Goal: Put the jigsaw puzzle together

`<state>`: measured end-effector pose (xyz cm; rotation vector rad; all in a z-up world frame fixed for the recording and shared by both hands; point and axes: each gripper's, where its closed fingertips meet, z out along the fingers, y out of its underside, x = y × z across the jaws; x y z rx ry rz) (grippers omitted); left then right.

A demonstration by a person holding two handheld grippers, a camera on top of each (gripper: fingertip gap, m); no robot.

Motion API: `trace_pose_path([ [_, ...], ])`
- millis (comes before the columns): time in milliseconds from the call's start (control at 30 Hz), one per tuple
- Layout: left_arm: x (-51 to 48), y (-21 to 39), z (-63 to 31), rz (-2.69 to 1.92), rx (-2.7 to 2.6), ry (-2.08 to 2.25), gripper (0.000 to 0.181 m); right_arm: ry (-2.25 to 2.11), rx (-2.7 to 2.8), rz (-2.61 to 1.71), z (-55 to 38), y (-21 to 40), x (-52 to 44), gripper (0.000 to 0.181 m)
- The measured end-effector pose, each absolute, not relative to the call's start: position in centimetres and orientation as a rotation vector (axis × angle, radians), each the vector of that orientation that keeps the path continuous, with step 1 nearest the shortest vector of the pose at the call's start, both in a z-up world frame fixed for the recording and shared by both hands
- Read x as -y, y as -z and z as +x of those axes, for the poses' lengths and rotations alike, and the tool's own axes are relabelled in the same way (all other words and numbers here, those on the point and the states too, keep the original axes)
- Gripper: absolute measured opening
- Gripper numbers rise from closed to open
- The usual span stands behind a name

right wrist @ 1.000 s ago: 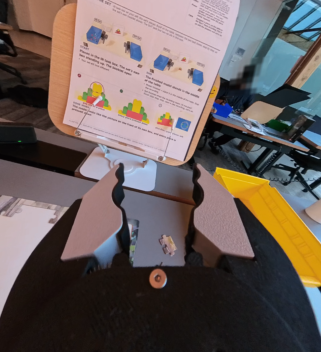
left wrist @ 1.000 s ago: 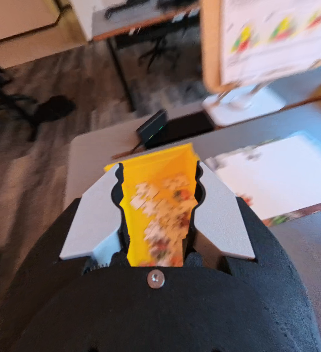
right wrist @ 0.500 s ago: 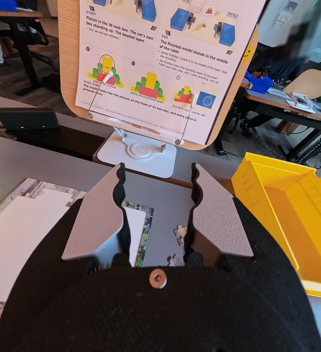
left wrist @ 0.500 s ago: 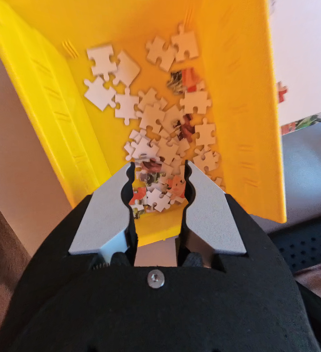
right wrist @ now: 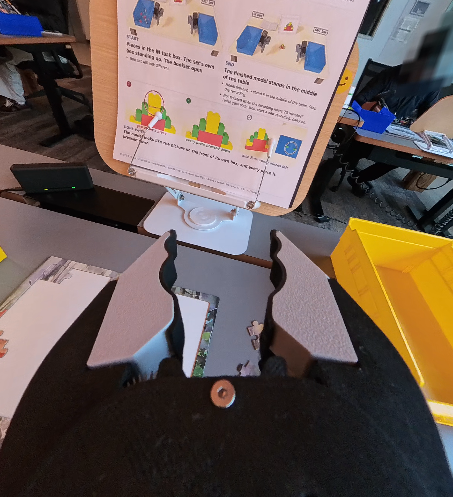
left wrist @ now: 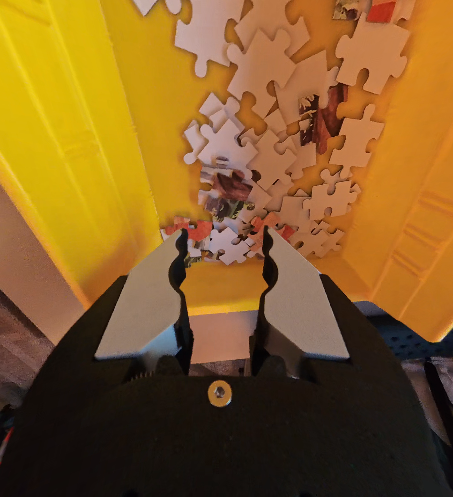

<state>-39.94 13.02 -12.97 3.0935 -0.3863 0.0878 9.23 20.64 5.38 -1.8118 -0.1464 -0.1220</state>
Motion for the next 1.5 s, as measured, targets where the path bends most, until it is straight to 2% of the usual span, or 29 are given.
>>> trace_pose_path([
  [200, -11.3, 14.2, -40.8, 3.055, 0.331, 0.023, 0.060, 0.088, 0.149, -1.812, 9.0, -5.4, -20.6, 0.069],
  [600, -11.7, 16.3, -42.2, 2.973, 0.280, 0.081, 0.048, 0.070, 0.152, -1.796, 9.0, -6.0, -20.4, 0.069],
  [1100, -11.6, 16.0, -42.6, 2.981, 0.330, 0.059, 0.009, 0.065, 0.184, -1.771, 8.2, -6.8, -20.0, 0.069],
  [1167, -11.5, 15.6, -42.4, 2.998, 0.319, 0.056, 0.016, 0.067, 0.186, -1.769, 8.2, -6.8, -19.9, 0.069],
  [1200, -11.3, 15.3, -42.2, 3.002, 0.298, 0.051, 0.031, 0.068, 0.187, -1.769, 8.2, -6.8, -19.9, 0.069],
  [1267, -11.0, 14.7, -42.3, 3.008, 0.270, 0.077, 0.048, 0.065, 0.187, -1.768, 8.2, -6.9, -19.9, 0.069],
  [1367, -10.4, 14.7, -42.6, 2.987, 0.216, 0.109, 0.051, 0.060, 0.192, -1.766, 8.0, -6.9, -19.9, 0.069],
  [1500, -9.6, 15.7, -42.7, 2.925, 0.143, 0.062, 0.043, 0.064, 0.201, -1.759, 7.9, -7.1, -19.8, 0.069],
])
